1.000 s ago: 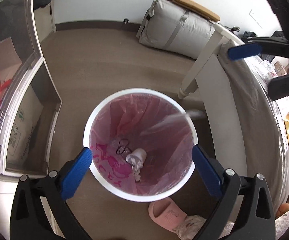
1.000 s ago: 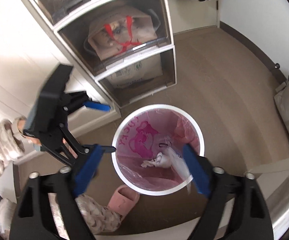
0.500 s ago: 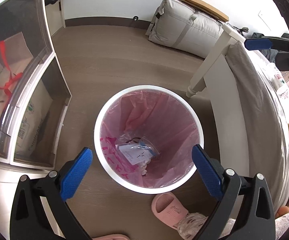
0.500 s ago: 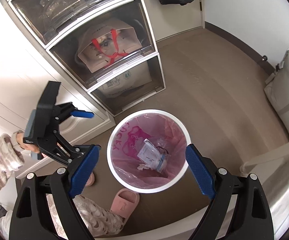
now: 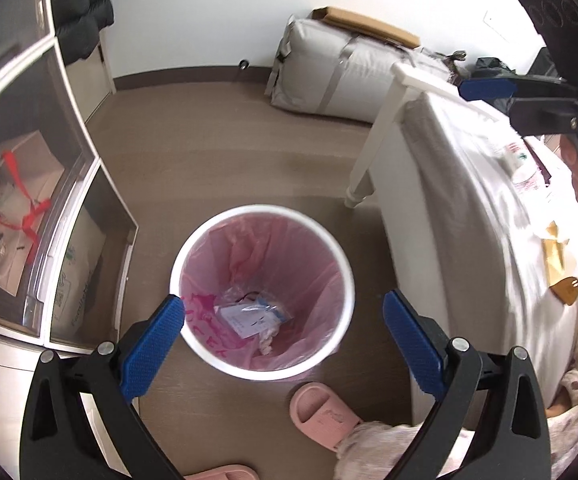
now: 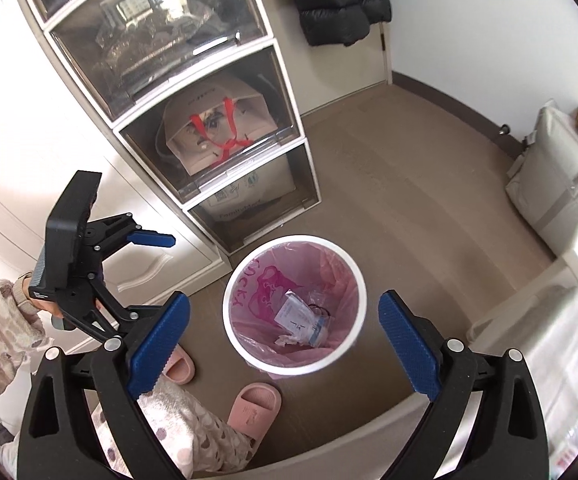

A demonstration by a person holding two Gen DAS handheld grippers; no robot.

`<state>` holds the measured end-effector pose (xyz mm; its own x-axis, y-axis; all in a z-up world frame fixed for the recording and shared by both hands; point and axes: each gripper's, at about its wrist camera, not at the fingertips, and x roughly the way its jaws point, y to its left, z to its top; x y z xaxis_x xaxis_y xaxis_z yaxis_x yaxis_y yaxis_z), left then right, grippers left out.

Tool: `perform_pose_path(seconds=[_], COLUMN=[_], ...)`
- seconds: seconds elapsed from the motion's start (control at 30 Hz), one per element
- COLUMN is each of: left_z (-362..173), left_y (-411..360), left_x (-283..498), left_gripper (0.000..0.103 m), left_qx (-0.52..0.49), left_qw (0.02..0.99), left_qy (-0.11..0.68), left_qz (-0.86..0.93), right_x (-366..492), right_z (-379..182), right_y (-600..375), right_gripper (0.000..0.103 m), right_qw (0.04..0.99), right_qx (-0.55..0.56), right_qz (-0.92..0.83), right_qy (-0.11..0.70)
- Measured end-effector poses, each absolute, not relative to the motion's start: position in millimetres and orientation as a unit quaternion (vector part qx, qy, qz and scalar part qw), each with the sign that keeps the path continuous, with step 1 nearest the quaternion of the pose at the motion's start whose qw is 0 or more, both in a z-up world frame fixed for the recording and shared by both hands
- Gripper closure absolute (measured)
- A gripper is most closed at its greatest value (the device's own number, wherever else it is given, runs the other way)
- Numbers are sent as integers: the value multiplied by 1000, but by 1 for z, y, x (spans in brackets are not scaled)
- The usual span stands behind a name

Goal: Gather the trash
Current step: 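Move both tools back over the bed toward the dark red strap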

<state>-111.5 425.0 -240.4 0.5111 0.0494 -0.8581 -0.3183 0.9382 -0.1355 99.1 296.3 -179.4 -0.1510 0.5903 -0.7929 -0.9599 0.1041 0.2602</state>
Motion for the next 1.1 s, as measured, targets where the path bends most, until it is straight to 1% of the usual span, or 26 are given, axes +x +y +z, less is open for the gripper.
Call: perform_pose_path(seconds=[0.17, 0.37, 0.5, 0.9, 1.1], left_z=[-207, -157, -135, -97, -94], left_y=[395, 352, 318, 216, 159], left_x=[-104, -90, -71, -4, 33], left_gripper=[5, 5, 5, 5, 5], left_qx=[-116, -93, -65, -28, -13], left_qw=[867, 889, 898, 914, 912], left_qy=[475, 440, 425, 405, 409], left_qz=[98, 93, 88, 23, -14], right_x=[112, 133, 149, 211, 241], right_z=[-152, -125, -113, -98, -106], right_y=[253, 188, 144, -9, -80], right_gripper=[9, 8, 8, 8, 8], right_qw=[640, 673, 692, 759, 784], right_qx=[-199, -182, -176, -145, -134], right_qz=[623, 605, 589, 511, 466], right_qy=[403, 385, 378, 376, 387])
